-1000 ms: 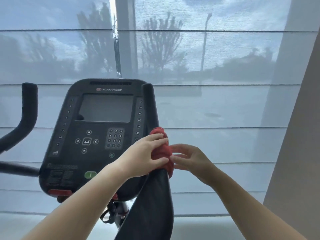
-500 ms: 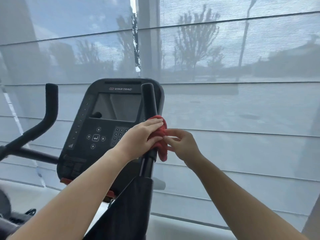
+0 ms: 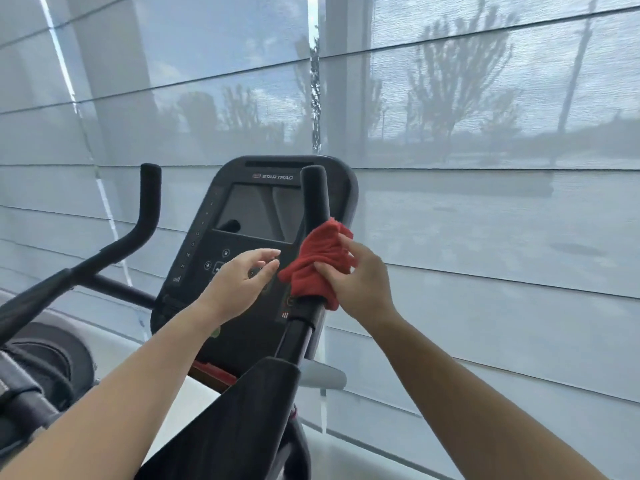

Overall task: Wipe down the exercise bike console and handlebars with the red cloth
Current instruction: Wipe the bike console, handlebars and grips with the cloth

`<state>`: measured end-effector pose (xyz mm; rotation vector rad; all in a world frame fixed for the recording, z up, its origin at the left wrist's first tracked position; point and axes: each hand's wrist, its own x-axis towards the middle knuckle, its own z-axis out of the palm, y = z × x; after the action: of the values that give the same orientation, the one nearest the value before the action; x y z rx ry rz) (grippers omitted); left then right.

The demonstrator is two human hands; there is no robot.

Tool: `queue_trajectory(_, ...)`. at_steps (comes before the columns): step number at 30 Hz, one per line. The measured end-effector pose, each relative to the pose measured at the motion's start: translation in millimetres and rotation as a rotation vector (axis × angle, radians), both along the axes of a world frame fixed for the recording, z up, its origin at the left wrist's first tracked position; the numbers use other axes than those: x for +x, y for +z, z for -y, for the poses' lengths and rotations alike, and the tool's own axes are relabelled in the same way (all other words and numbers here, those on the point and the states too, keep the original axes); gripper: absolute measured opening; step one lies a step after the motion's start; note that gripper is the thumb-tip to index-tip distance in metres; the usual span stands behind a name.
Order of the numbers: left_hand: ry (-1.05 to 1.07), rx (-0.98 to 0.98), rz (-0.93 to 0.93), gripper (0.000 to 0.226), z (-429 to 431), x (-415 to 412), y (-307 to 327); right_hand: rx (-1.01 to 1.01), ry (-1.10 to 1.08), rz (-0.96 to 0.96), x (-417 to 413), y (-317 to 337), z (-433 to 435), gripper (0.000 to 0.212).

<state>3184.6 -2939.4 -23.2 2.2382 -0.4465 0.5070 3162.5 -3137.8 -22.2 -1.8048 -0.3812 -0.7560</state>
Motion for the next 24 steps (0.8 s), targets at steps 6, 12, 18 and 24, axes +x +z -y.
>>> queue_trajectory(6, 0.073, -0.022, -0.061, 0.035, 9.3, 13.4, 31.8, -0.028, 0.059, 0.063, 26.6, 35.5, 4.2, 0.039)
queue_trajectory(12, 0.266, -0.108, -0.147, 0.032, 12.2, 20.4, 2.5, -0.058, 0.267, 0.029, 44.6, 68.8, 16.3, 0.033)
queue_trajectory(18, 0.330, -0.031, -0.211, 0.034, -4.8, 20.5, -29.8, -0.030, 0.392, -0.170, 40.0, 20.6, 25.1, 0.008)
queue_trajectory(24, 0.289, 0.045, -0.244, 0.039, -6.2, 22.0, -27.2, -0.070, 0.440, -0.277, 28.7, 12.2, 28.9, 0.024)
